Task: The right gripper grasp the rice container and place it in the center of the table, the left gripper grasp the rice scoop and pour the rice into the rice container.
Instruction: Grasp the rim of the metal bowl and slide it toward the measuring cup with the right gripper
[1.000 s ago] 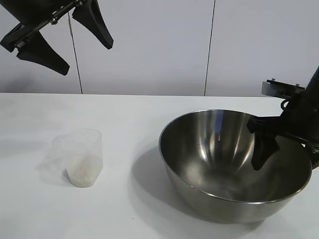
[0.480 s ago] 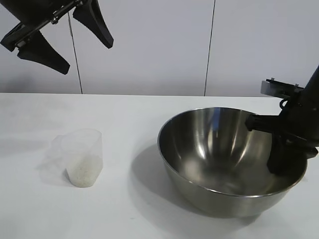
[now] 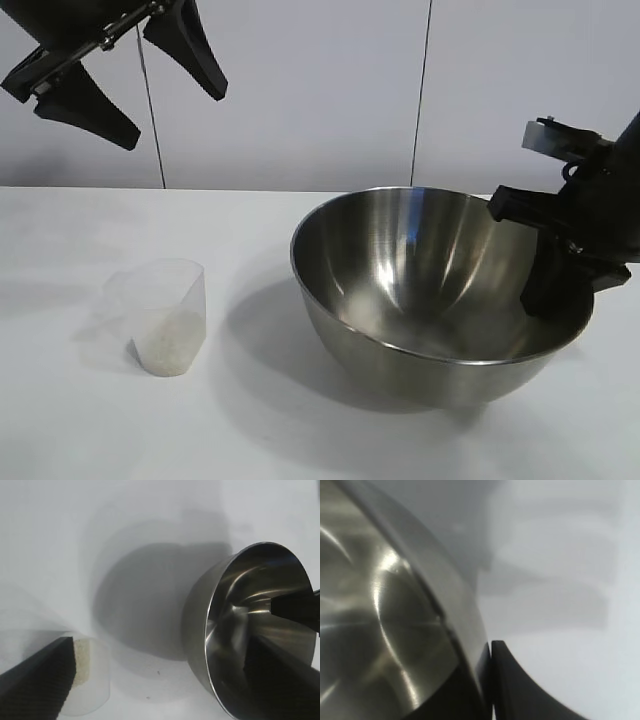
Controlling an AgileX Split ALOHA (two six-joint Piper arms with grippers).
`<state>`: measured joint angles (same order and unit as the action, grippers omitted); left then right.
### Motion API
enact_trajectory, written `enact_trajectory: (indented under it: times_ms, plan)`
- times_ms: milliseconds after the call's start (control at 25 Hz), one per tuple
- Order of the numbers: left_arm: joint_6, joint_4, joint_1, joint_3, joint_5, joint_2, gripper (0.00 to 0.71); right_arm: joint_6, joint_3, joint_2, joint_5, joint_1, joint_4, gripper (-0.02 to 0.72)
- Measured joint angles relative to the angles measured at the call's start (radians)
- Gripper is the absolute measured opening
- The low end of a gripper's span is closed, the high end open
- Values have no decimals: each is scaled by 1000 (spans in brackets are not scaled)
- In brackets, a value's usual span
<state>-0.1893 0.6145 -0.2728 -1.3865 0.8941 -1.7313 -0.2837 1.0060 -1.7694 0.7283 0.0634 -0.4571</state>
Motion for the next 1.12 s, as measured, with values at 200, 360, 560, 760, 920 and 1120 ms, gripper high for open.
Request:
enact_trajectory:
  times_ms: [200,360,560,760,920,1120]
  plan:
    - [0,0,0,0,0,0,657,-1,55,0,6,0,-22,11]
    - [0,0,0,0,0,0,657,-1,70,-5,-9,0,-34,11]
    - [0,0,0,0,0,0,657,-1,108,-79,-18,65,-38,11]
    - [0,0,0,0,0,0,657,25,186,-150,-11,120,-20,11]
    - [-8,0,0,0,0,0,657,48,203,-177,-18,120,17,11]
    - [-28,0,0,0,0,0,657,49,205,-218,-17,120,22,10]
